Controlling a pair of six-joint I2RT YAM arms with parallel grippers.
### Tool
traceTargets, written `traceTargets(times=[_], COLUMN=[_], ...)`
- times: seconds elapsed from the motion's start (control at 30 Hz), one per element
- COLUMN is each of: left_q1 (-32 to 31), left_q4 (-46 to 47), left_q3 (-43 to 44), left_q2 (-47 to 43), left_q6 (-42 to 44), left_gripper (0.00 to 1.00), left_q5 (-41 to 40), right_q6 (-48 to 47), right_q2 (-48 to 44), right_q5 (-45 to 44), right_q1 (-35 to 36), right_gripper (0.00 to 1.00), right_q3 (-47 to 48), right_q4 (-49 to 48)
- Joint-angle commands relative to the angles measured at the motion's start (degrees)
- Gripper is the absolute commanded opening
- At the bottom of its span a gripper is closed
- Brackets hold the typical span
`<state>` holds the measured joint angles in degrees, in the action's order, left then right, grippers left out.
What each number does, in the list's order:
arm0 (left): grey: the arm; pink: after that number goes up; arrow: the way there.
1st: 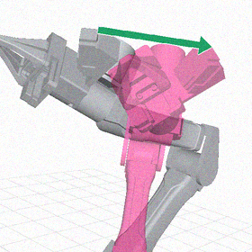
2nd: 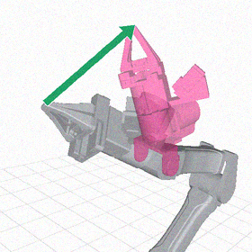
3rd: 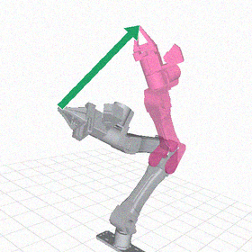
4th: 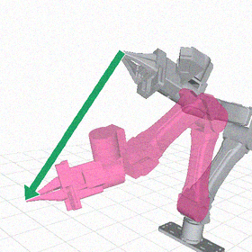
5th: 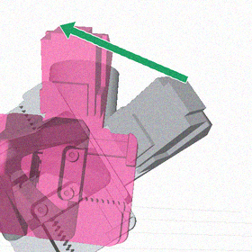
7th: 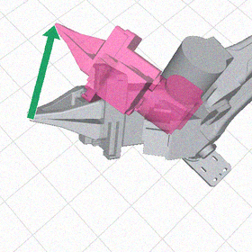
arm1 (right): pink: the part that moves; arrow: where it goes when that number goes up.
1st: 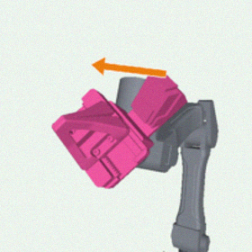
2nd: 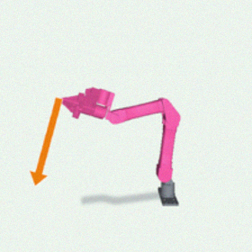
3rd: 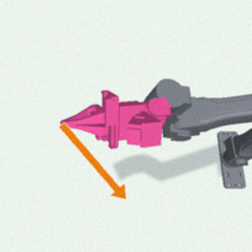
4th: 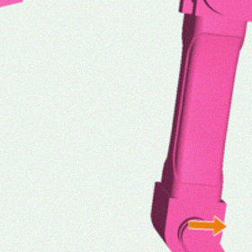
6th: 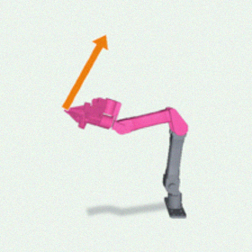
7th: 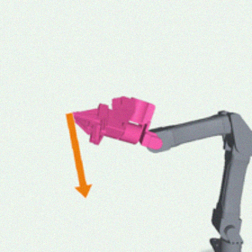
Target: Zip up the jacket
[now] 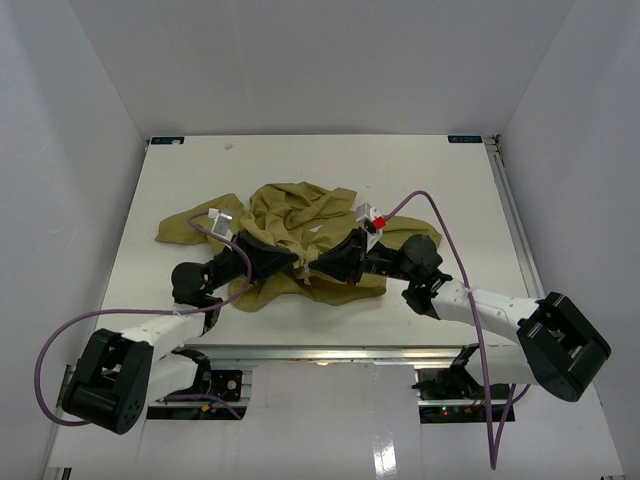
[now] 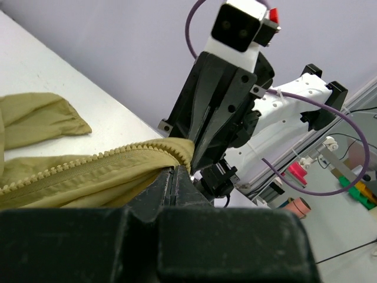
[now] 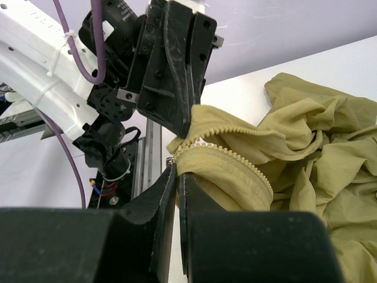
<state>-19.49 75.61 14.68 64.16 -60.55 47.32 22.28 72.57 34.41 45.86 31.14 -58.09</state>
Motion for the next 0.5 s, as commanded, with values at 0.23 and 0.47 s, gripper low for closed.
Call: traceTargets(times=[0.23, 0.47], left_q1=[-1.1, -1.3], left_q4=[28.7, 28.6], left_q3=[1.3, 1.8], left_q2=[-2.4, -3.1], left_q6=[4.5, 5.0], left_gripper=[0.00, 0.00], left_q5=[-1.5, -1.7], right_q6=[2.1, 2.6], right_q2=[0.4, 0.6], right_q5=[1.5, 1.7], right_q1=[0.8, 0.9], right_gripper=[0.08, 0.08], right_q3=[3.0, 2.9], right_q4=[-5.4, -6.0])
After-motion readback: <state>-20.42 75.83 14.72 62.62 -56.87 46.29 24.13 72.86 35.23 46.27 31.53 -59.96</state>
